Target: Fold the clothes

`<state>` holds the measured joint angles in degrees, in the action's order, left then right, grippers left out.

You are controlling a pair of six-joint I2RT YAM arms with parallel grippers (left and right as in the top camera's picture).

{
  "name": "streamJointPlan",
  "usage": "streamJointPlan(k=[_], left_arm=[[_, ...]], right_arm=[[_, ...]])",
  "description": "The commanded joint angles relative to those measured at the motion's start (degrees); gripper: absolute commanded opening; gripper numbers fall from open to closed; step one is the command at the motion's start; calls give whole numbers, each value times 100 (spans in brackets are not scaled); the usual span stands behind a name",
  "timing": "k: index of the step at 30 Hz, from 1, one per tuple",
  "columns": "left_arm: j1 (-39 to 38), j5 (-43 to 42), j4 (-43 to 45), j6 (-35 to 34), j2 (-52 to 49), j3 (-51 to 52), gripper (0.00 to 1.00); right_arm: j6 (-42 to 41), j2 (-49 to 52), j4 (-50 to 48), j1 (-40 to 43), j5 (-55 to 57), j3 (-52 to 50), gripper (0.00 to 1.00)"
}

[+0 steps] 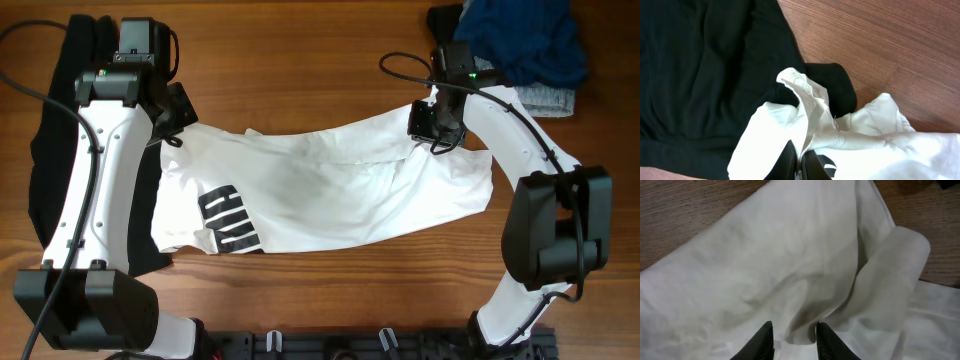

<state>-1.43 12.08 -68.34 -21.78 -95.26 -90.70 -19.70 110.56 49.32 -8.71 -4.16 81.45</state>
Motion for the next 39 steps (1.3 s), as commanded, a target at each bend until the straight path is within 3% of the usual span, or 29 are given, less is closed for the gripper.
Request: streamJointPlan(k=[1,17,18,20,25,30,39], left_arm=[[33,-11,4,-98,22,17,4],[33,-11,2,-96,22,17,4],[33,-11,0,-96,22,17,4],[33,-11,0,-96,22,17,4],[33,-9,7,-96,22,17,4],[61,13,129,2,114,-319,4],[61,107,83,511,955,-2590,4]], right_arm=[[-136,81,-46,-28,210,-59,30],[-149,400,-162,-28,229,-59,29],[-146,400,-173,-28,229,-59,25],[-144,400,-195,-28,229,-59,6],[-76,398,-173,-17,227,61,4],[203,214,538,94,164,1152,4],[713,-761,1628,507,162,3582,4]])
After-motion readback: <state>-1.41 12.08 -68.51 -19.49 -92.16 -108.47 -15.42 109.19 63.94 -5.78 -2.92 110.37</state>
